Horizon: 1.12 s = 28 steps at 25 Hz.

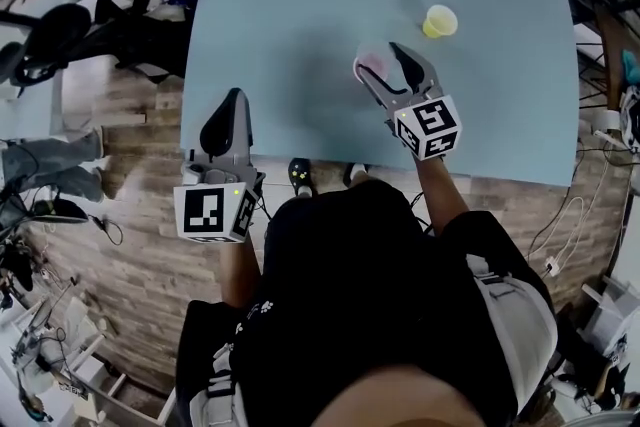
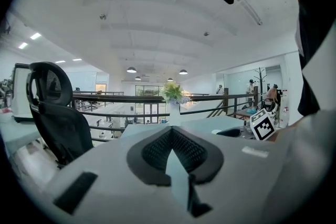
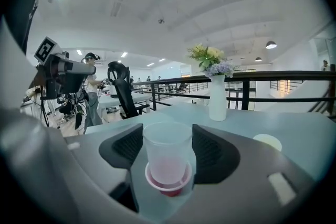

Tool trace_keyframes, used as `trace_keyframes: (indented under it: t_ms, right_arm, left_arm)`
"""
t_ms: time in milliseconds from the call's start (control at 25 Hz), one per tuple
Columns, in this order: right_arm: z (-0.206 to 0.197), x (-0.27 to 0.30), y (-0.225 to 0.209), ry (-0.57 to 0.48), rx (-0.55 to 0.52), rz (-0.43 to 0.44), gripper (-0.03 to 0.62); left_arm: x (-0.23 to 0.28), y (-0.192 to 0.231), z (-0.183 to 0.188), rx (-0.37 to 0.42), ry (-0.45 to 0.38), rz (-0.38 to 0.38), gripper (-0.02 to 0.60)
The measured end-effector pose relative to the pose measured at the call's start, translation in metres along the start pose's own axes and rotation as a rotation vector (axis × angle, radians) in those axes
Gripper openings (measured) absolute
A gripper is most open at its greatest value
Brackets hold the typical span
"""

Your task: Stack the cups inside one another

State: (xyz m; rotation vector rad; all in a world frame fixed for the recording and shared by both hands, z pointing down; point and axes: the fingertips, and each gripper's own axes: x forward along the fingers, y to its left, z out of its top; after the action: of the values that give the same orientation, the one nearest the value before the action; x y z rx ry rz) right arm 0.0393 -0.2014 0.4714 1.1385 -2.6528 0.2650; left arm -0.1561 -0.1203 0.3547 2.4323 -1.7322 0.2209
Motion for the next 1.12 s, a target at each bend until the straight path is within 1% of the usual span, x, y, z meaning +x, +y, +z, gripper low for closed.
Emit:
trace_keyframes:
  t_ms: [320,520,840,1120]
  right_arm:
    - [-0.023,0.010,-0.001,0.055,0.009,0.023,0.305]
    - [-0.036,0.013,-0.003,0.079,0.022,0.028,0.305]
    - [-0.046,0.015,0.000,0.107,0.015,0.037,0.305]
    - [-0.055,0.018,0.001,0.131,0.010,0.036,0.305]
  left_arm:
    - [-0.002,0.005,-0.004,-0.008,0.038,0.053,-0.012]
    - [0.001,0.001,-0.007,0.006,0.034,0.026,-0.012]
    - [0.005,0.003,-0.004,0.001,0.048,0.042,-0.012]
    - [0.007,0.004,-0.003,0.010,0.030,0.022,-0.012]
